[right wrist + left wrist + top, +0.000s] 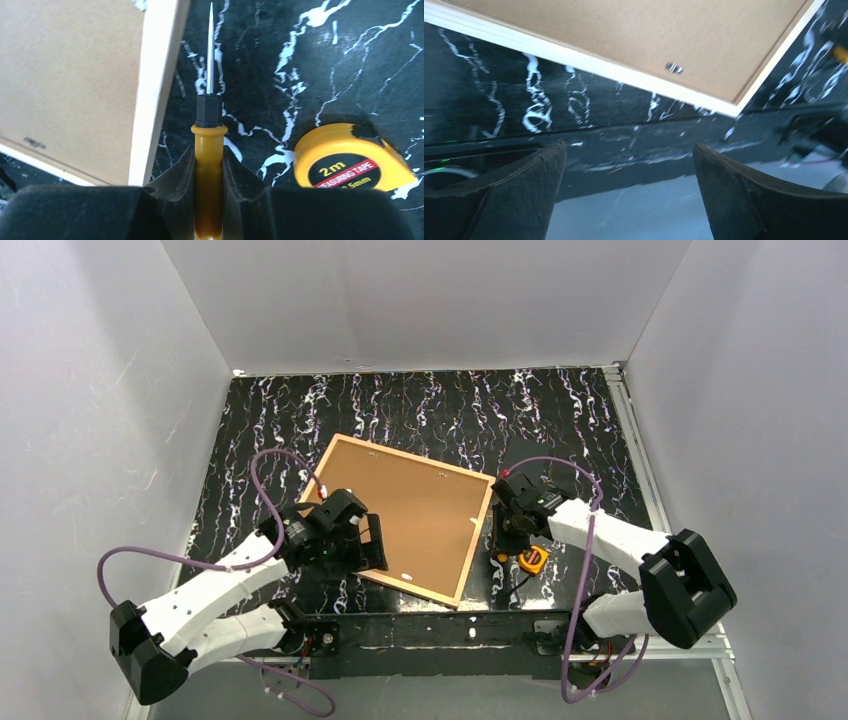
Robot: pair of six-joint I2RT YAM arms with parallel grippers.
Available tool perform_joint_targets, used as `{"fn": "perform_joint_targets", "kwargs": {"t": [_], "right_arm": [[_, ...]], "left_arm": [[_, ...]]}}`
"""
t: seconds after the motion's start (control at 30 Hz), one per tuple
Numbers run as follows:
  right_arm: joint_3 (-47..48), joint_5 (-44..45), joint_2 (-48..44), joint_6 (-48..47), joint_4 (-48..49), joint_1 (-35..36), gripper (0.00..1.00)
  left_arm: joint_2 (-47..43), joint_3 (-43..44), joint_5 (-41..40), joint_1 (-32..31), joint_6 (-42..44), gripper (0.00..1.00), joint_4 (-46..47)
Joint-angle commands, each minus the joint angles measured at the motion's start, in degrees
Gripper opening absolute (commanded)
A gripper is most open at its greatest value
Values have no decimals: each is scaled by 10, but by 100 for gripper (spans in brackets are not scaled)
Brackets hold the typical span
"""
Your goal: Take the photo out of the frame
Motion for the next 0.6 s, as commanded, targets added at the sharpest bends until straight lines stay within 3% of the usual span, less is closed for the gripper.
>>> {"fn": "perform_joint_targets", "kwargs": {"t": [0.0,0.17,0.3,0.57], "right_arm": [[25,8,38,-21,3,-24,1],[76,-17,92,-99,35,-34,1],[152,-18,151,-165,38,-44,1],[317,-67,251,-209,-12,-73,1]], "left_arm": [[8,63,74,38,247,98,-181],[25,142,58,59,337,98,-231],[53,159,71,73,352,98,-226],[51,50,132,92,242,98,-109]]}}
